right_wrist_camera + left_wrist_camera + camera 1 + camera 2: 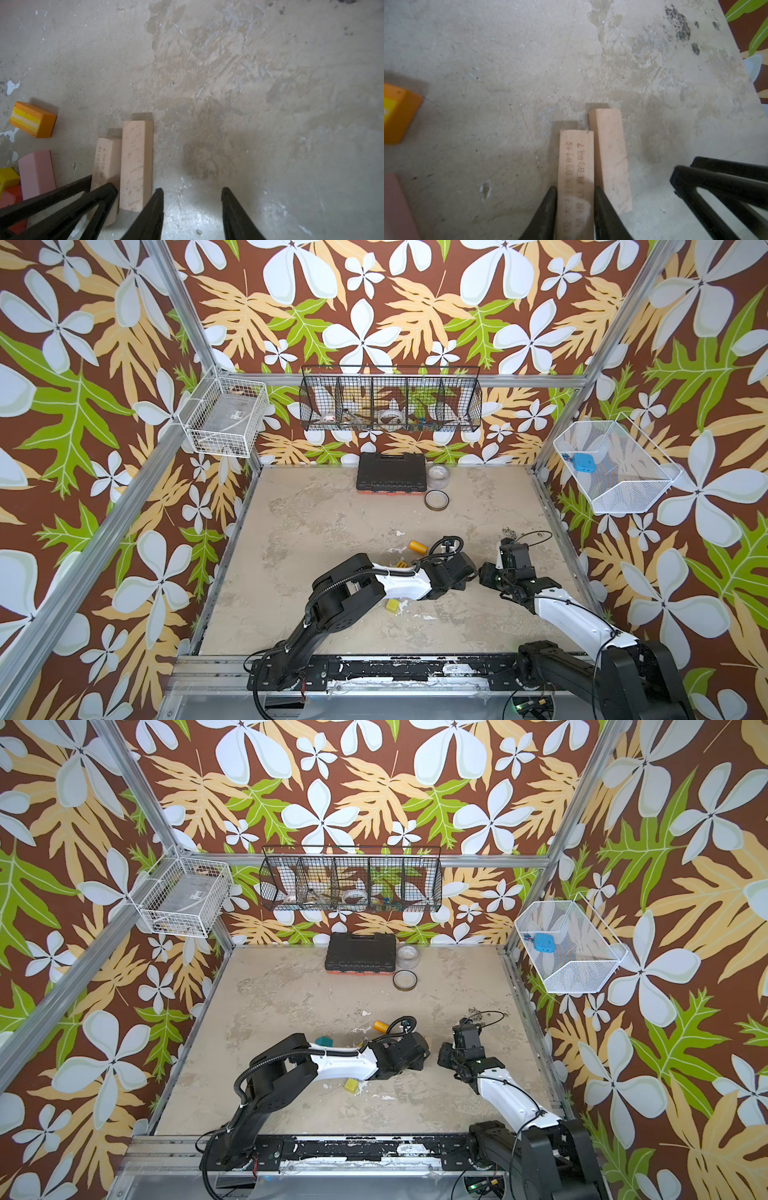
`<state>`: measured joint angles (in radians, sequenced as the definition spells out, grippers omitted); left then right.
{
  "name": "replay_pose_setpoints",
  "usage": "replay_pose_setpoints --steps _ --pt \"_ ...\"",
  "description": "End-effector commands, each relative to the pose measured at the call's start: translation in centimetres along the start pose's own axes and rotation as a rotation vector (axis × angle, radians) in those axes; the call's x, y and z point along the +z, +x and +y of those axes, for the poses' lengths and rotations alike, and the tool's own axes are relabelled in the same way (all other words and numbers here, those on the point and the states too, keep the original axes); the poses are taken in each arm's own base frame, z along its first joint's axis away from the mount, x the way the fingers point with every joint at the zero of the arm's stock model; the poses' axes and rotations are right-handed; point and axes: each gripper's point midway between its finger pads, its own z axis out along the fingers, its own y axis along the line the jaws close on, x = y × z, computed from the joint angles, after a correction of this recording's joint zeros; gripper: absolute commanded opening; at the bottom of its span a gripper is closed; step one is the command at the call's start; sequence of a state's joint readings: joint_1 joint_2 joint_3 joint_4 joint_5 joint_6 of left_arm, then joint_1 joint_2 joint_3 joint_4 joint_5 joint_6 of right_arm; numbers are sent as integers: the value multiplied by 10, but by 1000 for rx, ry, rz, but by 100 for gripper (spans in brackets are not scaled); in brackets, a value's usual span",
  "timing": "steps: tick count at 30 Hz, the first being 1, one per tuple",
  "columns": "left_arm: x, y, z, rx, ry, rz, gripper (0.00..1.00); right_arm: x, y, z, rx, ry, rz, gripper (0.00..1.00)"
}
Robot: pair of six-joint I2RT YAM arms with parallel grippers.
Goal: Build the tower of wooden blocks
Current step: 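Carry the engraved bar with the left gripper and set it beside the plain bar, then open and raise the left gripper while the right gripper moves over the bars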
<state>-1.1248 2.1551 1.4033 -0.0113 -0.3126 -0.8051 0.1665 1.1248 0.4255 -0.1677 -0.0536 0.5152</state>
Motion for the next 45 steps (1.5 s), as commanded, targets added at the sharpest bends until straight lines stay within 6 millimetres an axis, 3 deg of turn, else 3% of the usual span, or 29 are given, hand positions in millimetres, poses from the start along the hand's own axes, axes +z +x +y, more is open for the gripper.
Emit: replay_pose_setpoints --steps 1,9,15,27,34,37,40,43,45 --pt "0 -2 5 -5 -26 -12 35 4 0 6 -16 -23 22 44" --pt "1 -7 0 7 -21 -25 40 9 4 9 -24 -36 51 42" --pt "2 -14 -3 11 -25 -45 31 12 6 11 -30 -49 71 41" --pt "18 -16 11 -8 -44 -21 24 18 10 15 -39 -67 104 39" --pt "15 -24 14 -14 -28 -34 23 20 10 15 -39 -62 116 39" --pt "-1 -33 10 -6 11 -80 32 16 4 12 -35 -41 89 39" --pt "-32 -50 12 5 39 -158 44 8 -7 4 -34 12 30 41" --pt "-79 -69 23 26 61 -258 55 1 -13 5 -25 4 -10 42" --pt "-119 -82 41 38 53 -346 61 -4 -18 9 -11 -13 -29 46"
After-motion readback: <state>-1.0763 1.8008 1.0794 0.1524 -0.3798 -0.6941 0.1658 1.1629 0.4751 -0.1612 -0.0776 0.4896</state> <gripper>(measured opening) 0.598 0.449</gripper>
